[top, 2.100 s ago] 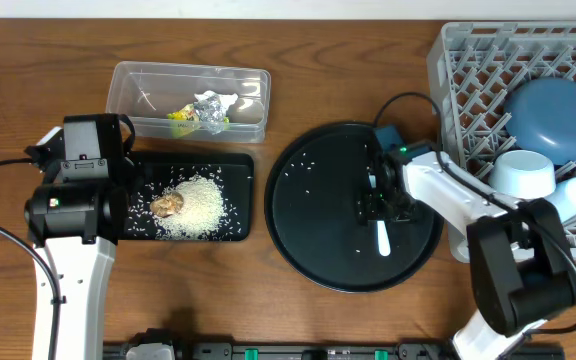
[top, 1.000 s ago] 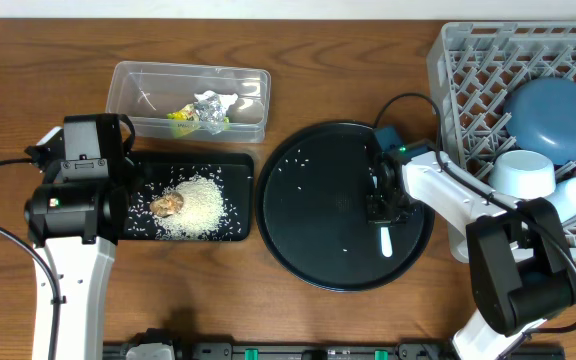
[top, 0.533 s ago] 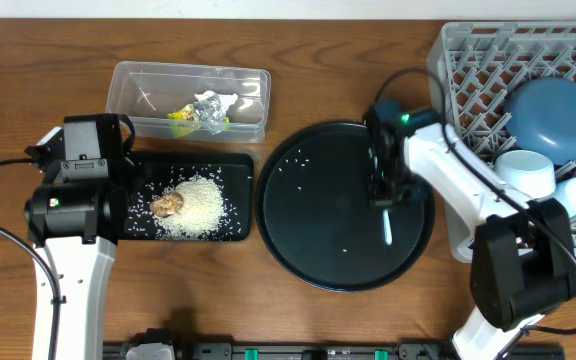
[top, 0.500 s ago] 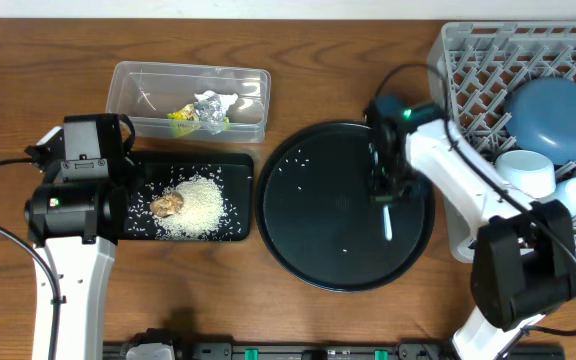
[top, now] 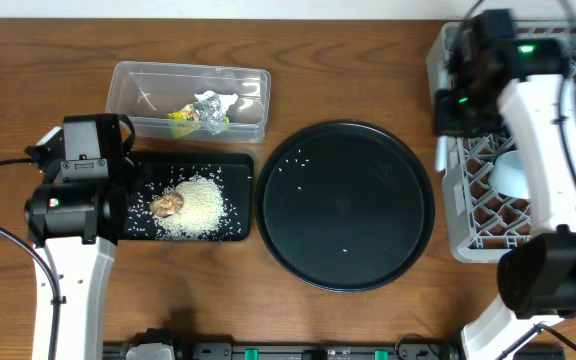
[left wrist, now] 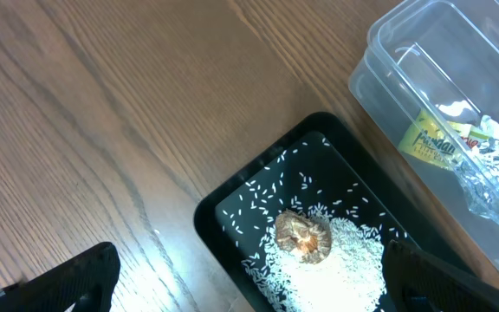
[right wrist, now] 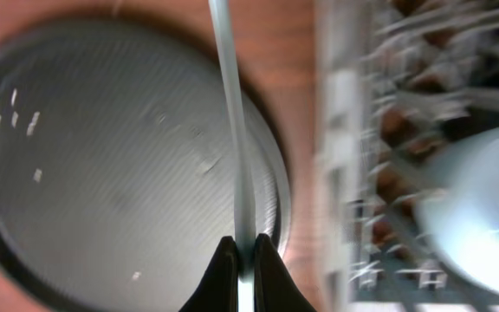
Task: Sort waste into correct bins and load items into the dishwasher rack
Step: 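Carry the spoon right and drop it into the rack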
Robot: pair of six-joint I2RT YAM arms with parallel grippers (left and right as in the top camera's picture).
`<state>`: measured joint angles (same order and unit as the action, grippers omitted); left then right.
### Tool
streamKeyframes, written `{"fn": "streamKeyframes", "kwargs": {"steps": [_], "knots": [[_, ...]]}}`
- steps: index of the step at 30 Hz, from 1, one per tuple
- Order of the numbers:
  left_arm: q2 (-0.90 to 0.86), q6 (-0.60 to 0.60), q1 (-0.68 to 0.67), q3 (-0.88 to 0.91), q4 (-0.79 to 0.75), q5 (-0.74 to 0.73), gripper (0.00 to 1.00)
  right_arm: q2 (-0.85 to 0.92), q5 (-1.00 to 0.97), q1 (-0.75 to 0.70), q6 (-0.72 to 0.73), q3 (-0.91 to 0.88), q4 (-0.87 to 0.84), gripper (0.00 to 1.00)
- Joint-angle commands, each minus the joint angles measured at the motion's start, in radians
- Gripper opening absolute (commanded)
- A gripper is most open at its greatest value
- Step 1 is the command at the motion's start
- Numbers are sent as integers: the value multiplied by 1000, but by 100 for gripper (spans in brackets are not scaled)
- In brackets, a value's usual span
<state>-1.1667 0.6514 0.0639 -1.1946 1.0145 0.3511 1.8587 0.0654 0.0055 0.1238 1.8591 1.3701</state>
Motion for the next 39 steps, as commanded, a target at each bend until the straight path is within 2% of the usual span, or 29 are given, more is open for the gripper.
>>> {"fn": "streamKeyframes", "kwargs": {"steps": [1, 7, 11, 21, 23, 31, 34, 37, 39], "knots": [[5, 5, 3, -6, 2, 24, 98, -1, -46, -82, -54, 27, -32, 1], [5, 5, 3, -6, 2, 24, 98, 2, -82, -188, -130, 23, -151, 1], [5, 5, 3, -6, 2, 24, 98, 12, -80, -210, -150, 23, -203, 1], [5, 5, 3, -6, 2, 24, 98, 135, -11, -196, -194, 23, -268, 1], [5, 5, 3, -6, 2, 24, 98, 153, -7, -189, -204, 23, -272, 4], [5, 5, 3, -6, 2, 24, 98, 178, 14, -155, -208, 23, -274, 5], [4, 5, 3, -6, -1, 24, 98, 178, 14, -147, -208, 23, -270, 11], [3, 5, 3, -6, -2, 24, 98, 178, 14, -138, -208, 23, -262, 21], [3, 5, 3, -6, -2, 24, 98, 178, 14, -130, -199, 31, -246, 23]]}}
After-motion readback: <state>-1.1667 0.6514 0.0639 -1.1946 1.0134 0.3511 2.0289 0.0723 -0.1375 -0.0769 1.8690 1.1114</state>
